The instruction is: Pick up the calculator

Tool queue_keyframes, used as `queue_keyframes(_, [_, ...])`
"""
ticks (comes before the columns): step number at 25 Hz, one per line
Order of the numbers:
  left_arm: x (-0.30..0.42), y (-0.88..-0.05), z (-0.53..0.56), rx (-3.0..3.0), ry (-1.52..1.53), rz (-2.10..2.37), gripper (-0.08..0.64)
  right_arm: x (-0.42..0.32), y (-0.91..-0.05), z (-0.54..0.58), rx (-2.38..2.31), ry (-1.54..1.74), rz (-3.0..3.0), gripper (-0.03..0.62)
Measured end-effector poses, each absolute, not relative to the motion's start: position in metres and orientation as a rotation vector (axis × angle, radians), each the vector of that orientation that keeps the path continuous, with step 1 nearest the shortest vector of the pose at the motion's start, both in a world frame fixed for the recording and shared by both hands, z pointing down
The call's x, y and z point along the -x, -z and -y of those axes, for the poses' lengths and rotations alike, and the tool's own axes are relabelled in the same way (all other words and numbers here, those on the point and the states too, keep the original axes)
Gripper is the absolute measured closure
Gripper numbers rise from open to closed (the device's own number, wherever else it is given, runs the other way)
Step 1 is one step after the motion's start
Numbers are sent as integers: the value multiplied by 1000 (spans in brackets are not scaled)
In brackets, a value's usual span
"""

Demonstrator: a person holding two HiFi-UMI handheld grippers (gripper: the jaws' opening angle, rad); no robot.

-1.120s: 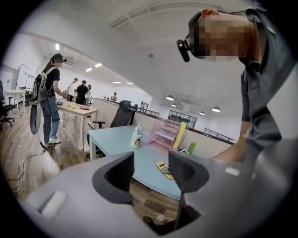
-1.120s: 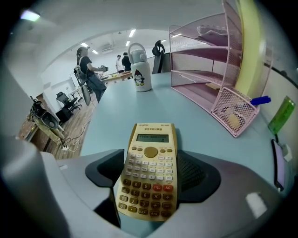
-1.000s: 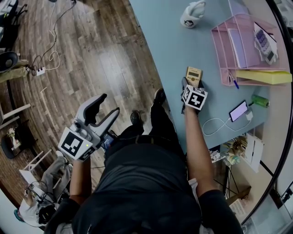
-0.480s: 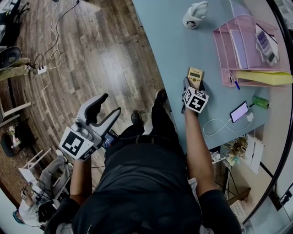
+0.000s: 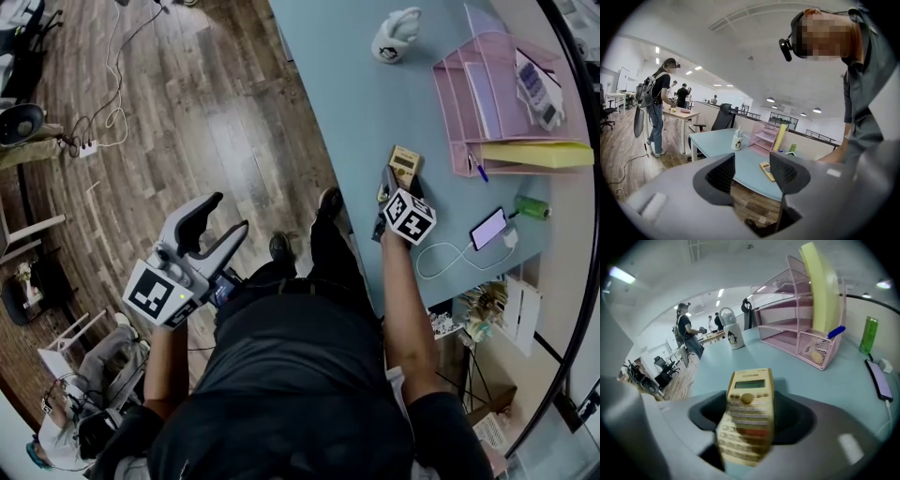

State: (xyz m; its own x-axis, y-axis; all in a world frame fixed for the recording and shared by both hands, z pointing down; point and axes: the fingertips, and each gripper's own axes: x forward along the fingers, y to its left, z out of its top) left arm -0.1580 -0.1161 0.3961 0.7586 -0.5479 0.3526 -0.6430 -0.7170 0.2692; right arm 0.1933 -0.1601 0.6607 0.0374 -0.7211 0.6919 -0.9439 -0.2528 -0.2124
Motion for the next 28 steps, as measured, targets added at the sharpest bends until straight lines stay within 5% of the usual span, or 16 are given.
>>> queue_keyframes(1, [158,-395,116,-2582,-349,911,287,-199,-652,159,-2066,-1040,1701,490])
queue_keyframes(2, [159,-394,115,-2585,-348,910,287,-204,-644,159,-2096,-1038,1708,589])
queue_keyframes(7, [163,-393,111,-2604,-343,908,287,-206,-646,154,-2014,-1092,1715,578])
queue_keyframes(12, [159,-399,108,-2606,-356,868,287,-184,-648,158,-1889,-1147,1825,416])
queue_keyframes(28, [62,-480,167,-2588,-398,609,287,-190,-658,176,-1814,-1190,1907,410])
